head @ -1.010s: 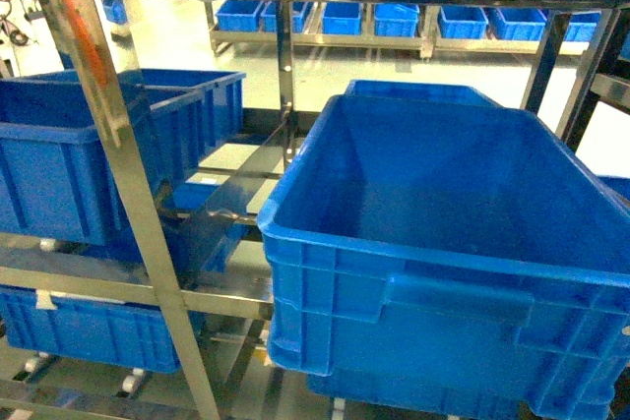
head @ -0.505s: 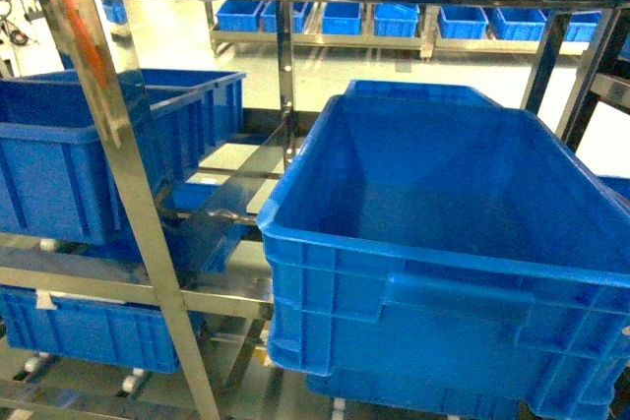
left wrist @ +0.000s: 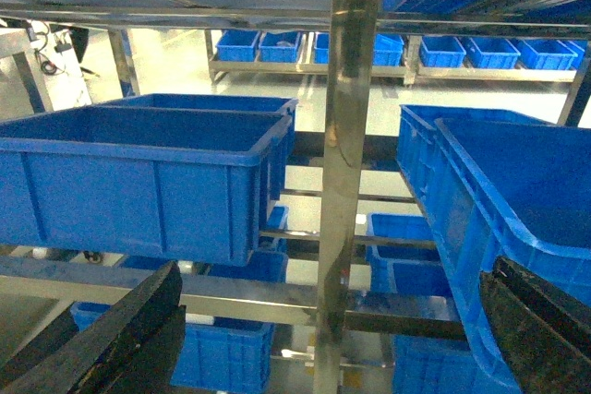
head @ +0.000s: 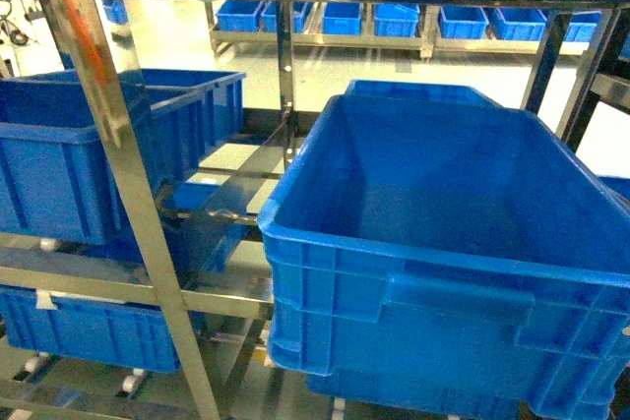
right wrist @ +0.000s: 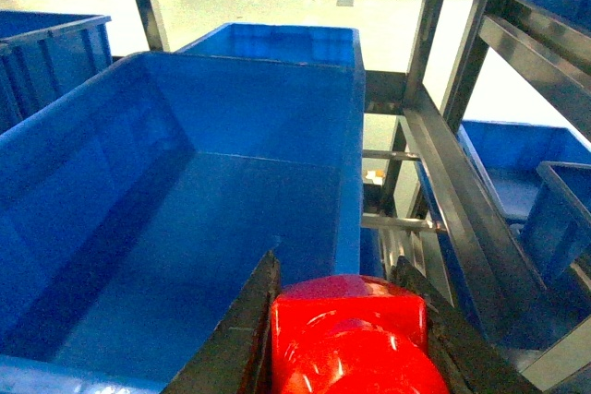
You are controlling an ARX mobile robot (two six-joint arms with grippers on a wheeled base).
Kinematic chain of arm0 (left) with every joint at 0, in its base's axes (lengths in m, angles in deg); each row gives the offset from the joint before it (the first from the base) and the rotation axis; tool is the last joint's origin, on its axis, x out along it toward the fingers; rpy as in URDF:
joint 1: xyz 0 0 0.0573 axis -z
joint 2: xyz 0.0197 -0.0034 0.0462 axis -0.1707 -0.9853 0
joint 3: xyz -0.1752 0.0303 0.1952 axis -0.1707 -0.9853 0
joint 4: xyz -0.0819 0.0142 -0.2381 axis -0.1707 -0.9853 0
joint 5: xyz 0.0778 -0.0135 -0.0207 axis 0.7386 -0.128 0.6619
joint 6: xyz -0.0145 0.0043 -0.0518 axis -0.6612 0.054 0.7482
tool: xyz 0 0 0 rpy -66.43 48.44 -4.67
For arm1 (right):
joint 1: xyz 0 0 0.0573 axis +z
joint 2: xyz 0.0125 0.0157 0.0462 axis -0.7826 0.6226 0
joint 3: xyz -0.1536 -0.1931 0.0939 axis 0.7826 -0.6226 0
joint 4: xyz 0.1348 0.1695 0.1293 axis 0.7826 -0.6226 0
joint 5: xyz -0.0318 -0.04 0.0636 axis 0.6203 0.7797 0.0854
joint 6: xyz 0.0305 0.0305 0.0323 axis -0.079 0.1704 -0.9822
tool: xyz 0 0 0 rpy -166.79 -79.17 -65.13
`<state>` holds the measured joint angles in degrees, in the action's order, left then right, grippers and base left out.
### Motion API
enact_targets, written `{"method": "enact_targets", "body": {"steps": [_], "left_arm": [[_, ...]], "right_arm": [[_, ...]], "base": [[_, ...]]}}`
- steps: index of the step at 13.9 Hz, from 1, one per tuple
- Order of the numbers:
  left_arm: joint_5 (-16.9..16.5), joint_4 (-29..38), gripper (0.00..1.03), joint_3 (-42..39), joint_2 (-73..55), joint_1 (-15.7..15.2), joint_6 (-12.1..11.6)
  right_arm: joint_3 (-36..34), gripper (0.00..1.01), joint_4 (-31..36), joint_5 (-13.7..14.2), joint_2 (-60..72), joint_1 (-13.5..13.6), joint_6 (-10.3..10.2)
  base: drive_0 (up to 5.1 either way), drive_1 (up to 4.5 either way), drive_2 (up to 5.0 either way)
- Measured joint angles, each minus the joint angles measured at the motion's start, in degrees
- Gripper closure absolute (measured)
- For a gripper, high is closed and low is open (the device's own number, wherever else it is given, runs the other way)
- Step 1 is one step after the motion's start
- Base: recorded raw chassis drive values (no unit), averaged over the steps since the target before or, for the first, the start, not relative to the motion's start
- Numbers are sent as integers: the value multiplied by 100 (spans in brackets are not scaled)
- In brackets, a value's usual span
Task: Pick red block from blue box to shelf
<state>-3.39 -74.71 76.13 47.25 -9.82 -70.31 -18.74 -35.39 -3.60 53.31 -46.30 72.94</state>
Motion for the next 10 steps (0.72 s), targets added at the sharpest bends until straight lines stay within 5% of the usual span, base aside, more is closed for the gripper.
{"method": "enact_targets", "body": {"steps": [3,10], "left_arm": [[0,0,5,0,0,0,0],[0,0,5,0,0,0,0]], "right_arm": [[551,73,-372,-610,546,282,-164],[2011,73,-579,-1488,2164,492,22]], "base": [[0,0,0],[0,0,0]]}}
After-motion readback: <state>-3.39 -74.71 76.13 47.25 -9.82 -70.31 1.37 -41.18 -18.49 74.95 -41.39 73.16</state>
